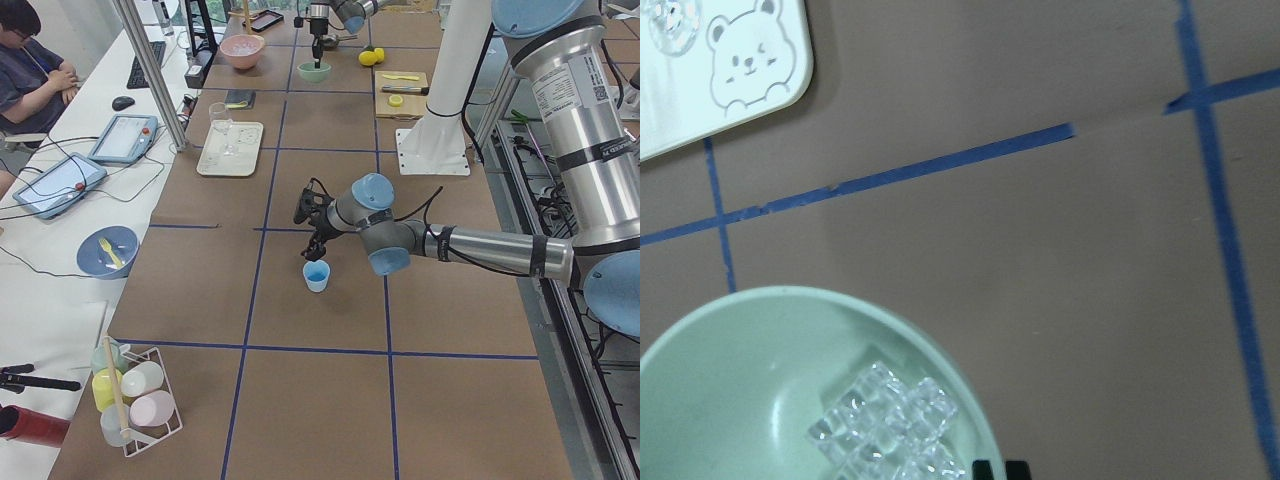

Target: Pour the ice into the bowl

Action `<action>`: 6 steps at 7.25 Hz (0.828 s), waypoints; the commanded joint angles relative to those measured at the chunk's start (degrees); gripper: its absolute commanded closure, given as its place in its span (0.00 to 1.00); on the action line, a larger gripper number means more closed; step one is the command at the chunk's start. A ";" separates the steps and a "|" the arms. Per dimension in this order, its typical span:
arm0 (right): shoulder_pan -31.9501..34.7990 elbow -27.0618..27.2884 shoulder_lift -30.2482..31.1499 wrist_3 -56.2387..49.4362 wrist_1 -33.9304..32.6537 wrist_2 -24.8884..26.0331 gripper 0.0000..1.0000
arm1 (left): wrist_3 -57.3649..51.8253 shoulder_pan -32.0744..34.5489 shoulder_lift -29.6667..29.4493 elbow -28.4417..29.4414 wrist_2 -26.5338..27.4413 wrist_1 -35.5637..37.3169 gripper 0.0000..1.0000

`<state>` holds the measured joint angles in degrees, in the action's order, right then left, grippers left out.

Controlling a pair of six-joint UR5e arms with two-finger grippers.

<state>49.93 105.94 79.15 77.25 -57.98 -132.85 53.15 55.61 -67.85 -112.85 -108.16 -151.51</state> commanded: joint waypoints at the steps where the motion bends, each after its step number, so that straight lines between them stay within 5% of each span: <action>1: -11.72 0.76 -16.67 4.92 -20.40 11.93 1.00 | 3.87 -5.67 1.14 0.09 7.50 -1.25 0.01; 2: -17.53 -0.89 -23.45 5.10 -28.25 20.00 1.00 | 4.07 -6.13 1.14 0.09 7.62 -1.25 0.02; 5: -22.59 -15.36 -32.89 7.03 -28.15 24.56 1.00 | 3.98 -6.22 1.23 0.00 8.41 -1.25 0.02; 6: -23.38 -16.46 -34.22 7.21 -28.15 24.66 1.00 | 3.89 -6.22 1.23 0.00 8.41 -1.25 0.02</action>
<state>27.78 92.81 47.55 84.17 -86.00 -108.98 57.13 49.43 -66.64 -112.81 -99.84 -152.75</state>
